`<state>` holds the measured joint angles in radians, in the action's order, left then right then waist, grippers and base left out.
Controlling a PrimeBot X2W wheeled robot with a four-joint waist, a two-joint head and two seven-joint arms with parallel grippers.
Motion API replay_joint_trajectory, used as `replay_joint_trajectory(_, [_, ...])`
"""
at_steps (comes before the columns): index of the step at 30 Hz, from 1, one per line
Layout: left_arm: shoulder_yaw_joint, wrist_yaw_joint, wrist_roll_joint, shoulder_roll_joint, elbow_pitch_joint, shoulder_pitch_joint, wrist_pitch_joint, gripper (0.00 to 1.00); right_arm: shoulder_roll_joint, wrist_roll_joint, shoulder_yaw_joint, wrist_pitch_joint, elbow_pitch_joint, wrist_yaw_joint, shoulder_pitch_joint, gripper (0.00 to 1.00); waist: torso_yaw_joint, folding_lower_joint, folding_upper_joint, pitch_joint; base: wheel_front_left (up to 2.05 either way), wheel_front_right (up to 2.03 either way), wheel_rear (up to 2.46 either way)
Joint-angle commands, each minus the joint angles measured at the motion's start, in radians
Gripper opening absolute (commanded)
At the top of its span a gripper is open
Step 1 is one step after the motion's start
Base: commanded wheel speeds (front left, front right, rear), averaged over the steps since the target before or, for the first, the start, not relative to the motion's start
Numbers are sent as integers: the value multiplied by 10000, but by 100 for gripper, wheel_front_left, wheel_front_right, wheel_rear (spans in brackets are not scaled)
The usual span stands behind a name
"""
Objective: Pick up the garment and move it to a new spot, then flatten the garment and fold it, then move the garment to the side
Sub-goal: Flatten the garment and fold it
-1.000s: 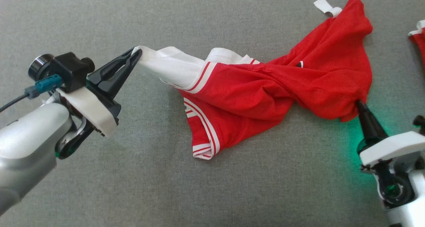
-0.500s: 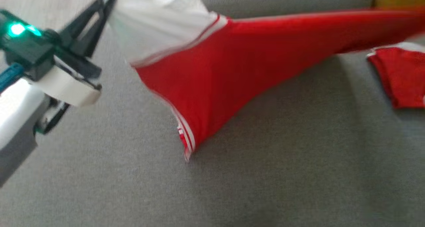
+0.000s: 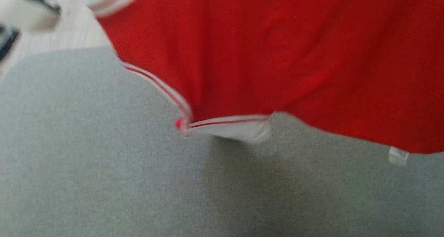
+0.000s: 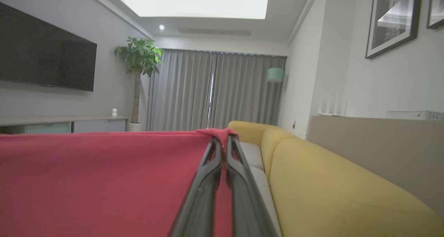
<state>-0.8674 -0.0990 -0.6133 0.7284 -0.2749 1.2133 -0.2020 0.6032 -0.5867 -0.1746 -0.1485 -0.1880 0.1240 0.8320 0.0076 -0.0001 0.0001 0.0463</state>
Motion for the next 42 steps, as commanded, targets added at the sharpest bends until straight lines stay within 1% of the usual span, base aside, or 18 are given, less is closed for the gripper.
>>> replay_joint_trajectory(1, [521, -45, -42, 253, -138, 782, 127, 0, 97, 61, -206, -87, 21, 67, 387, 0, 47, 1, -1, 346, 0, 0, 0])
replay_joint_trajectory(5, [294, -217, 170, -109, -1540, 2104, 383, 0, -167, 69, -1061, 31, -1074, 67, 1625, 0, 95, 1, -1, 1282, 0, 0, 0])
replay_joint_trajectory(7, [311, -231, 419, -299, -2328, 2790, 191, 0, -411, 94, -1353, 235, -1636, 67, 2287, 0, 82, 1, -1, 1797, 0, 0, 0])
replay_joint_trajectory(8, [359, -200, 563, -388, -2706, 3124, 38, 0, -546, 119, -1490, 373, -1893, 67, 2621, 0, 54, 1, -1, 2048, 0, 0, 0])
replay_joint_trajectory(10, [474, -3, 951, -539, -3308, 3786, -287, 0, -771, 214, -1663, 743, -2371, 67, 3302, 0, 5, 1, -1, 2552, 0, 0, 0])
replay_joint_trajectory(12, [644, 273, 1354, -673, -3726, 4384, -504, 0, -963, 354, -1749, 1258, -2814, 67, 3946, 0, -40, 1, -1, 2992, 0, 0, 0])
replay_joint_trajectory(14, [847, 434, 1662, -805, -3918, 4857, -578, 0, -1056, 547, -1925, 1742, -3172, 67, 4480, 0, -65, 1, -1, 3384, 0, 0, 0])
replay_joint_trajectory(16, [1208, 526, 1928, -946, -3593, 5161, -589, 0, -1053, 670, -2111, 2135, -3481, 67, 4867, 0, -29, 1, -1, 3738, 0, 0, 0])
replay_joint_trajectory(17, [1414, 530, 1996, -1021, -3396, 5170, -591, 0, -993, 728, -2198, 2310, -3623, 67, 5010, 0, 18, 1, -1, 3899, 0, 0, 0])
replay_joint_trajectory(19, [1688, 399, 2132, -1169, -3046, 4951, -593, 0, -833, 798, -2345, 2637, -3926, 67, 5187, 0, 155, 1, -1, 4167, 0, 0, 0])
replay_joint_trajectory(22, [2050, 196, 2313, -1313, -2583, 4377, -595, 0, -560, 841, -2536, 2974, -4385, 67, 5241, 0, 406, 1, -1, 4583, 0, 0, 0])
replay_joint_trajectory(24, [2343, 117, 2371, -1444, -2236, 3764, -595, 0, -464, 787, -2716, 3150, -4695, 67, 5085, 0, 560, 1, -1, 4754, 0, 0, 0])
replay_joint_trajectory(25, [2343, 117, 2371, -1444, -2236, 3764, -595, 0, -464, 787, -2716, 3150, -4695, 67, 5085, 0, 560, 1, -1, 4754, 0, 0, 0])
replay_joint_trajectory(30, [3029, -38, 2588, -1559, -1364, 1617, -596, 0, -303, 473, -3142, 3561, -5394, 67, 4161, 0, 815, 1, -1, 4744, 0, 0, 0])
replay_joint_trajectory(34, [3578, -166, 2540, -1668, -655, -533, -596, 0, -152, -46, -3448, 3790, -5709, 67, 2884, 0, 892, 1, -1, 4177, 0, 0, 0])
replay_joint_trajectory(36, [3694, -226, 2544, -1600, -260, -1726, -597, 0, -61, -354, -3652, 3859, -5724, 67, 2103, 0, 870, 1, -1, 3754, 0, 0, 0])
replay_joint_trajectory(39, [3971, -269, 2371, -1524, 271, -3500, -597, 0, 179, -852, -3905, 3935, -5535, 67, 906, 0, 835, 1, -1, 3064, 0, 0, 0])
replay_joint_trajectory(42, [3990, -297, 2128, -1354, 603, -5138, -597, 0, 508, -1258, -4033, 4003, -5172, 67, -242, 0, 777, 1, -1, 2441, 0, 0, 0])
